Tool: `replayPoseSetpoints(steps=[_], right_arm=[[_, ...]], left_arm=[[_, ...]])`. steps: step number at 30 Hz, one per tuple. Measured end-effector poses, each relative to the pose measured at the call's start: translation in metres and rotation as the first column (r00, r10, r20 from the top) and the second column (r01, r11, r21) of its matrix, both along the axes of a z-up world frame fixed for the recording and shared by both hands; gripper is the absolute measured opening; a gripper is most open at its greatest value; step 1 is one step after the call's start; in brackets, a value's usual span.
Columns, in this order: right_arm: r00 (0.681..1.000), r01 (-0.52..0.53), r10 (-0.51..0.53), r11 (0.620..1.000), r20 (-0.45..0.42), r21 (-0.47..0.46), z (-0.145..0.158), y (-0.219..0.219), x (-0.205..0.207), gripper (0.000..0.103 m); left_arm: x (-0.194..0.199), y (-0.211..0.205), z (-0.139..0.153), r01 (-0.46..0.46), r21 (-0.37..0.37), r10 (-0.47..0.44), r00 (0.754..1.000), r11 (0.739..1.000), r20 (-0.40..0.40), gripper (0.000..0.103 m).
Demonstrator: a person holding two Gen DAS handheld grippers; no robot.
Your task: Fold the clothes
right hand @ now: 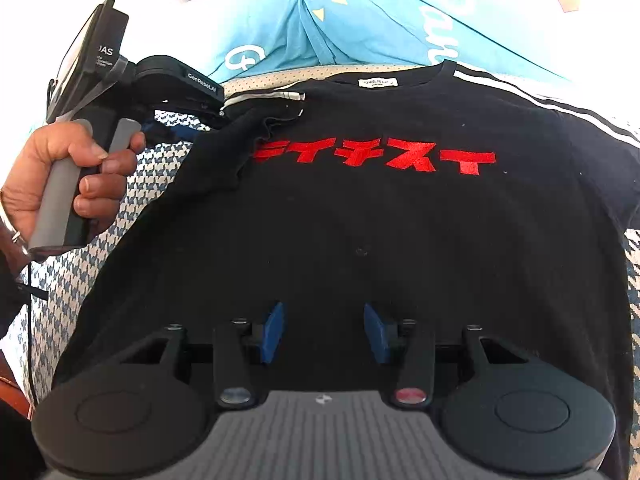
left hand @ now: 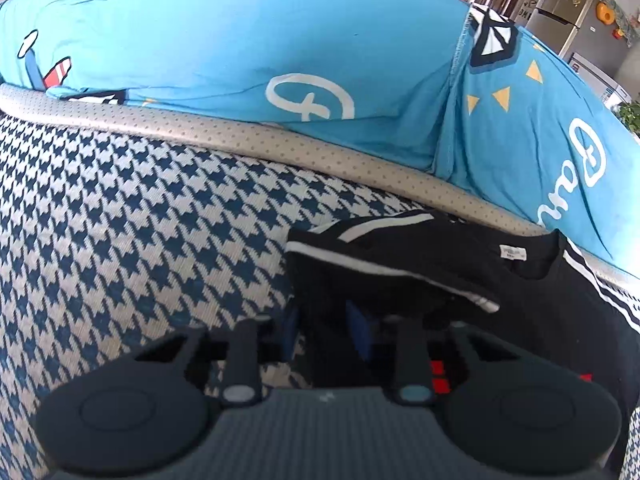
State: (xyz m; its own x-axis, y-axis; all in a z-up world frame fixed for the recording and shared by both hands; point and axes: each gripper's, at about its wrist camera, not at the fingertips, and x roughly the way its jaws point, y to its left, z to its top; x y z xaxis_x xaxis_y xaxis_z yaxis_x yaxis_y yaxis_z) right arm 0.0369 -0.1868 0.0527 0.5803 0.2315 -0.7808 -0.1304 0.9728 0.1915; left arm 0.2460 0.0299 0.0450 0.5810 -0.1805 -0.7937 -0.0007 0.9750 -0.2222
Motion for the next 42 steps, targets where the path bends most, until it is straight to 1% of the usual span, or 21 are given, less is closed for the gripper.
replayPoseSetpoints(steps=[3, 7, 9, 11, 14, 17, 19, 21, 22, 24, 25, 26, 29, 31, 33, 36, 42], right_arm=[[1.0, 0.002, -0.001, 1.0, 0.006, -0.007, -0.001, 0.001, 0.001, 0.045], [1.0, 0.007, -0.007, 1.0, 0.012, -0.009, -0.001, 0.003, 0.003, 0.048], [1.0, 0.011, -0.011, 1.0, 0.013, -0.006, -0.001, 0.003, 0.003, 0.049], [1.0, 0.013, -0.013, 1.0, 0.014, -0.003, -0.001, 0.004, 0.004, 0.05], [1.0, 0.014, -0.014, 1.0, 0.015, 0.0, 0.0, 0.003, 0.003, 0.05], [1.0, 0.014, -0.014, 1.0, 0.012, 0.002, 0.0, 0.002, 0.003, 0.05], [1.0, 0.017, -0.017, 1.0, 0.009, 0.006, 0.0, 0.001, 0.003, 0.05], [1.0, 0.015, -0.015, 1.0, 0.007, 0.004, 0.0, 0.001, 0.004, 0.05], [1.0, 0.014, -0.014, 1.0, 0.007, 0.002, 0.0, 0.001, 0.004, 0.05], [1.0, 0.006, -0.006, 1.0, 0.007, 0.0, 0.0, 0.001, 0.003, 0.051], [1.0, 0.0, 0.0, 1.0, 0.007, -0.002, 0.0, 0.002, 0.002, 0.051], [1.0, -0.002, 0.003, 1.0, 0.008, -0.006, -0.001, 0.002, 0.002, 0.051], [1.0, -0.006, 0.006, 1.0, 0.008, -0.011, -0.001, 0.003, 0.001, 0.053], [1.0, -0.01, 0.01, 1.0, 0.007, -0.008, -0.001, 0.004, 0.001, 0.055], [1.0, -0.013, 0.013, 1.0, 0.009, -0.01, -0.001, 0.004, 0.0, 0.056], [1.0, -0.016, 0.016, 1.0, 0.011, -0.012, -0.002, 0.005, 0.0, 0.056], [1.0, -0.016, 0.017, 1.0, 0.014, -0.007, -0.003, 0.004, 0.0, 0.057]], left_arm=[[-0.001, -0.006, 0.006, -0.002, 0.045, 0.0, 0.999, 0.999, 0.046, 0.013], [-0.003, -0.01, 0.02, -0.026, 0.086, 0.015, 0.993, 0.996, 0.12, 0.011], [-0.005, -0.01, 0.029, -0.061, 0.134, 0.036, 0.983, 0.989, 0.178, 0.01], [-0.006, -0.011, 0.033, -0.098, 0.215, 0.046, 0.971, 0.972, 0.234, 0.01], [-0.003, -0.003, 0.029, -0.118, 0.234, 0.066, 0.973, 0.965, 0.22, 0.01], [-0.005, 0.004, 0.028, -0.101, 0.196, 0.064, 0.98, 0.975, 0.186, 0.012], [-0.01, 0.002, 0.029, -0.068, 0.167, 0.04, 0.985, 0.984, 0.168, 0.017], [-0.017, -0.001, 0.031, -0.038, 0.133, 0.016, 0.987, 0.99, 0.161, 0.03], [-0.022, -0.005, 0.033, -0.021, 0.13, -0.001, 0.986, 0.991, 0.167, 0.033], [-0.031, -0.015, 0.037, 0.02, 0.137, -0.045, 0.982, 0.99, 0.185, 0.045], [-0.035, -0.021, 0.038, 0.045, 0.145, -0.073, 0.978, 0.988, 0.196, 0.048], [-0.039, -0.027, 0.039, 0.07, 0.153, -0.101, 0.973, 0.986, 0.206, 0.054], [-0.047, -0.046, 0.037, 0.135, 0.182, -0.174, 0.96, 0.974, 0.22, 0.058], [-0.05, -0.057, 0.032, 0.161, 0.205, -0.205, 0.955, 0.965, 0.216, 0.062], [-0.051, -0.066, 0.025, 0.173, 0.236, -0.225, 0.95, 0.956, 0.218, 0.069], [-0.051, -0.075, 0.017, 0.188, 0.254, -0.245, 0.945, 0.949, 0.215, 0.071], [-0.046, -0.082, 0.005, 0.211, 0.253, -0.267, 0.939, 0.944, 0.214, 0.079]])
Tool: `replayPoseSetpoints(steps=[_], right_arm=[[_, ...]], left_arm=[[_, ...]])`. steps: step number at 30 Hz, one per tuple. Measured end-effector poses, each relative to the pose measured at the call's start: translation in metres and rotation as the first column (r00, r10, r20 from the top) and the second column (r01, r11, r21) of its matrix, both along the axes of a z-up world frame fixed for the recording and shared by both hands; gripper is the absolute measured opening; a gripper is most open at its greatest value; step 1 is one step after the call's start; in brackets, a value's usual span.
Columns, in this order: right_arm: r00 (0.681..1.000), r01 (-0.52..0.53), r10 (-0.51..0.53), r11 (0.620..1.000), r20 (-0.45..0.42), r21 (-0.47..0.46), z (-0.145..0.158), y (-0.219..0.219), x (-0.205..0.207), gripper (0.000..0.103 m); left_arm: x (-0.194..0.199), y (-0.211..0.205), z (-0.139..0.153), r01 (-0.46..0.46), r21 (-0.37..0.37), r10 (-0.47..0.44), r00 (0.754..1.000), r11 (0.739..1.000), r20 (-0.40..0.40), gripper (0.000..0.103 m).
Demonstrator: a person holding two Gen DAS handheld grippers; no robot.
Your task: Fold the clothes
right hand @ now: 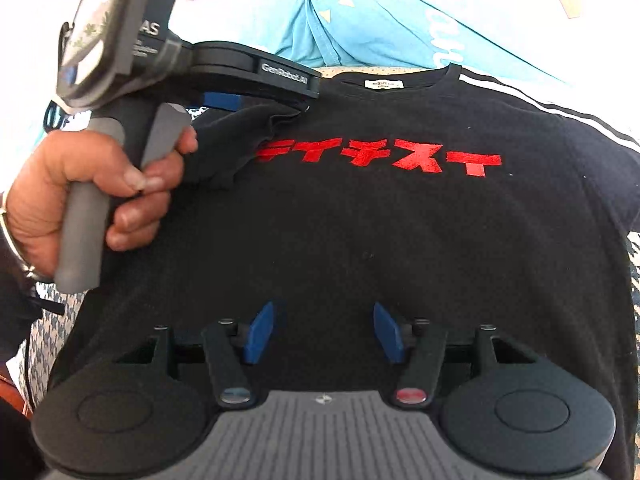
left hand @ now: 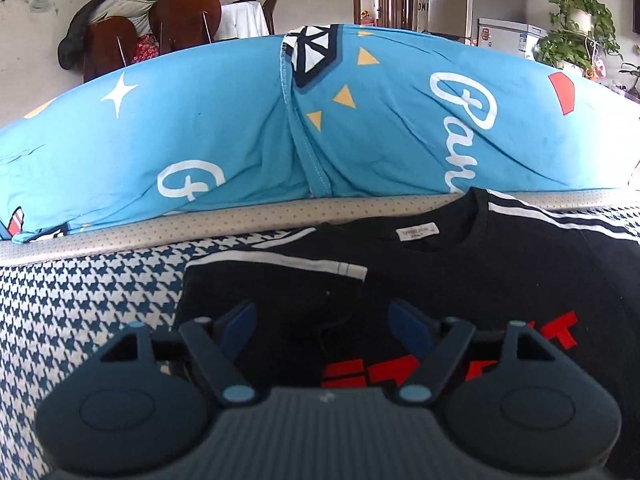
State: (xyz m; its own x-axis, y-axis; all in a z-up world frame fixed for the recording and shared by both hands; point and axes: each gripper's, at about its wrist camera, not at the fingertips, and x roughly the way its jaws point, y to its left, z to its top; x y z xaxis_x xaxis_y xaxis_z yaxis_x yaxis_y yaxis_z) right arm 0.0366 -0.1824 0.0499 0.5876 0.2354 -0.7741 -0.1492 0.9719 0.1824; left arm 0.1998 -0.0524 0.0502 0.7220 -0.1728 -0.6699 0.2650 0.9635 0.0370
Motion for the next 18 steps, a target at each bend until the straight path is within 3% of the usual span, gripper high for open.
replayPoseSetpoints(steps=[5, 8, 13, 15, 18], right_arm=[[1.0, -0.005, 0.005, 1.0, 0.005, 0.009, -0.001, -0.001, 0.0, 0.06], [1.0, -0.012, 0.011, 1.0, 0.01, 0.012, -0.002, -0.001, 0.0, 0.06], [1.0, -0.015, 0.015, 1.0, 0.016, 0.009, -0.003, -0.001, 0.0, 0.061], [1.0, -0.016, 0.016, 1.0, 0.018, 0.009, -0.003, -0.001, 0.0, 0.061], [1.0, -0.016, 0.016, 1.0, 0.022, 0.004, -0.003, 0.0, 0.0, 0.061]], left_arm=[[0.009, -0.006, -0.015, -0.022, 0.047, 0.023, 1.0, 0.999, -0.016, 0.079], [0.013, -0.006, -0.022, -0.042, 0.075, 0.043, 0.999, 0.996, -0.012, 0.072], [0.018, 0.001, -0.021, -0.066, 0.067, 0.067, 0.998, 0.996, -0.01, 0.052], [0.019, 0.003, -0.02, -0.074, 0.07, 0.075, 0.997, 0.995, -0.012, 0.033], [0.018, 0.008, -0.013, -0.086, 0.06, 0.087, 0.996, 0.994, -0.017, 0.018]])
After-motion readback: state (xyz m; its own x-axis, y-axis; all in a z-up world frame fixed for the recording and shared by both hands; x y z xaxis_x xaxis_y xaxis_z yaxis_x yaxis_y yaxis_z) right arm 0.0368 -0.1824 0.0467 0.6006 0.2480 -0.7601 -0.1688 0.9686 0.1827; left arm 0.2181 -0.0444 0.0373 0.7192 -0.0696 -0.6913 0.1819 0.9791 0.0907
